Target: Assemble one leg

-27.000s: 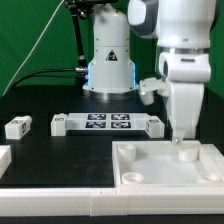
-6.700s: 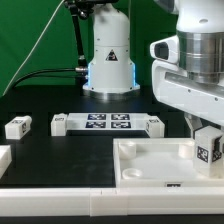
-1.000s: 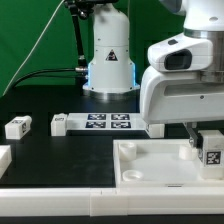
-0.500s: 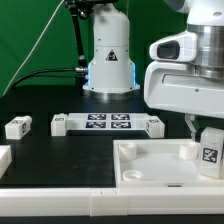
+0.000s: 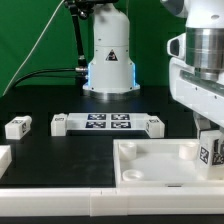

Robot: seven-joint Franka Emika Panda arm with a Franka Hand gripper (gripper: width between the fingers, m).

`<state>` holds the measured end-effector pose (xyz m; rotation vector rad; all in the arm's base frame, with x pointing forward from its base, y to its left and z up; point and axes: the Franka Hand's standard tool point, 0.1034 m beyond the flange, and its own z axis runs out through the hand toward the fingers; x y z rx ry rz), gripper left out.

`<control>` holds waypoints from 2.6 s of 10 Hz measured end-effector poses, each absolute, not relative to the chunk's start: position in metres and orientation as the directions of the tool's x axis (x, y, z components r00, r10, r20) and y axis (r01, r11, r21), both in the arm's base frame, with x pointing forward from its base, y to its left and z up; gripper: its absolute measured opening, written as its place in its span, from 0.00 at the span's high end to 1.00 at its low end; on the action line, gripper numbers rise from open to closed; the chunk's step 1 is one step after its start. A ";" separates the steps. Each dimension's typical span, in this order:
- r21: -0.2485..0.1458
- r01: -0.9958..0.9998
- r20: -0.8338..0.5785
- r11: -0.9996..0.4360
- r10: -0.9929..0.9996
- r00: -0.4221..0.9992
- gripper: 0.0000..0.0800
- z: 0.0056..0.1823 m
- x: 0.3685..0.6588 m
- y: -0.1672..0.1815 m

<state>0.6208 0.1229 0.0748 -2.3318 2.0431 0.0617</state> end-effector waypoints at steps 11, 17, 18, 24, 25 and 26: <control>-0.044 -0.763 -0.056 -0.645 -0.761 0.647 0.19 0.067 0.616 0.131; -0.049 -0.133 -0.018 -0.990 -0.132 0.991 0.19 0.070 0.620 0.125; -0.050 -0.109 -0.016 -0.993 -0.108 0.994 0.19 0.070 0.620 0.124; -0.048 -0.113 -0.016 -0.992 -0.112 0.994 0.63 0.070 0.620 0.123; -0.047 -0.148 -0.018 -0.988 -0.147 0.989 0.63 0.070 0.620 0.122; -0.048 -0.162 -0.018 -0.986 -0.161 0.987 0.63 0.070 0.620 0.122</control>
Offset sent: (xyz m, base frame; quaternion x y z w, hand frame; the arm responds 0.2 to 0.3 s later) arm 0.0000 0.0000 0.0000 0.0000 0.0000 0.0000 1.0000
